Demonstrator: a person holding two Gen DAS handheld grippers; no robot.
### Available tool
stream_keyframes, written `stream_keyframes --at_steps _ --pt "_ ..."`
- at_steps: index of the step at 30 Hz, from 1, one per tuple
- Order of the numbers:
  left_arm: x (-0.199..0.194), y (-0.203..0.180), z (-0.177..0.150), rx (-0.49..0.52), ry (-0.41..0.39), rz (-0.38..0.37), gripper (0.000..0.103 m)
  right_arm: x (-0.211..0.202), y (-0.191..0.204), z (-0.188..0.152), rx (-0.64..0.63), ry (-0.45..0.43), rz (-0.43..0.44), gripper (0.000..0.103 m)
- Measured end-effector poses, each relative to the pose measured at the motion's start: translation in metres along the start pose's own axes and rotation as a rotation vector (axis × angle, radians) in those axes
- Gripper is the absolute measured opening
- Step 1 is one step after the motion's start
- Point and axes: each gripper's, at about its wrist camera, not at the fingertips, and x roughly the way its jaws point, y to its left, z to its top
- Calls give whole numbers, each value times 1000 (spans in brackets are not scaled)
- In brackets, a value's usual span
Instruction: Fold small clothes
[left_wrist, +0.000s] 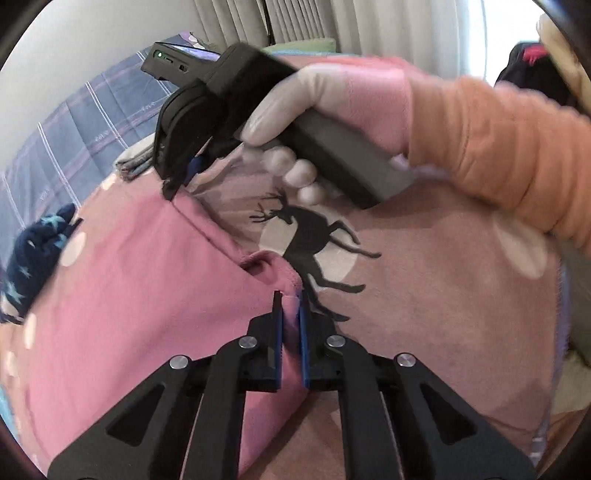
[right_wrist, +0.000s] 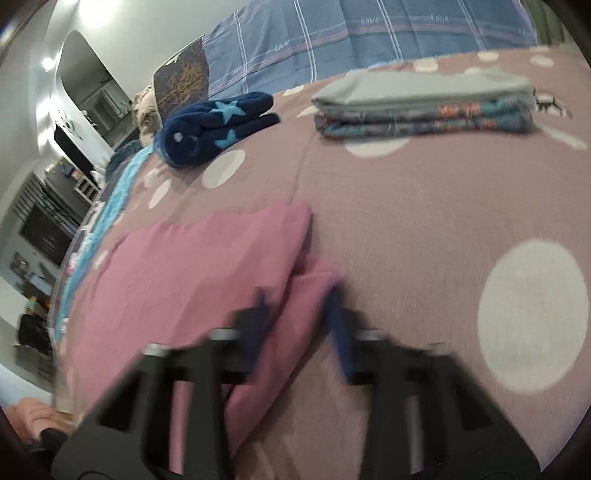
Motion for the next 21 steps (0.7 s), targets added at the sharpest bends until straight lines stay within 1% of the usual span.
stream_keyframes --at_steps 1,2,3,4,6,7,8,9,10,11,13,15,16,17,18,19,21 --pt "-8 4 -3 -11 -42 -76 4 -4 -1 2 20 -33 28 6" --pt "-11 6 -6 -15 -59 -131 4 -9 -3 3 32 -65 60 6" --pt "-10 8 -8 -22 -50 -151 4 -9 -4 4 26 -81 65 6" --pt "-4 9 -10 -24 -22 -159 4 -7 -5 4 15 -85 55 6" --pt "1 7 -10 -13 -9 -157 4 8 -13 1 30 -57 41 6" --pt "2 6 -9 -8 -9 -155 4 14 -18 1 50 -43 51 6" --pt "2 5 -8 0 -9 -154 4 14 -21 2 64 -48 63 5" --pt "1 3 -8 4 -10 -154 4 9 -21 5 66 -72 62 5" --pt "1 1 -8 13 -9 -156 5 1 -19 7 54 -109 45 4" --pt "-2 -6 -10 21 -8 -165 6 -2 -19 8 42 -125 35 3" --pt "-3 -11 -12 34 -6 -175 6 0 -23 7 50 -117 28 3" --pt "-4 -11 -13 31 -4 -177 6 12 -35 4 99 -74 49 3" --pt "-4 -10 -14 24 -5 -179 7 9 -41 4 125 -81 79 3" --pt "-5 -8 -14 11 -7 -182 11 4 -44 4 142 -102 82 3" --pt "-7 -5 -14 -2 -8 -191 14 -2 -47 3 161 -123 78 6" --pt "-10 -5 -11 -13 -10 -197 19 -6 -50 2 179 -134 74 6" --pt "-20 -3 -10 -38 -32 -222 23 -20 -50 -3 187 -140 57 6"
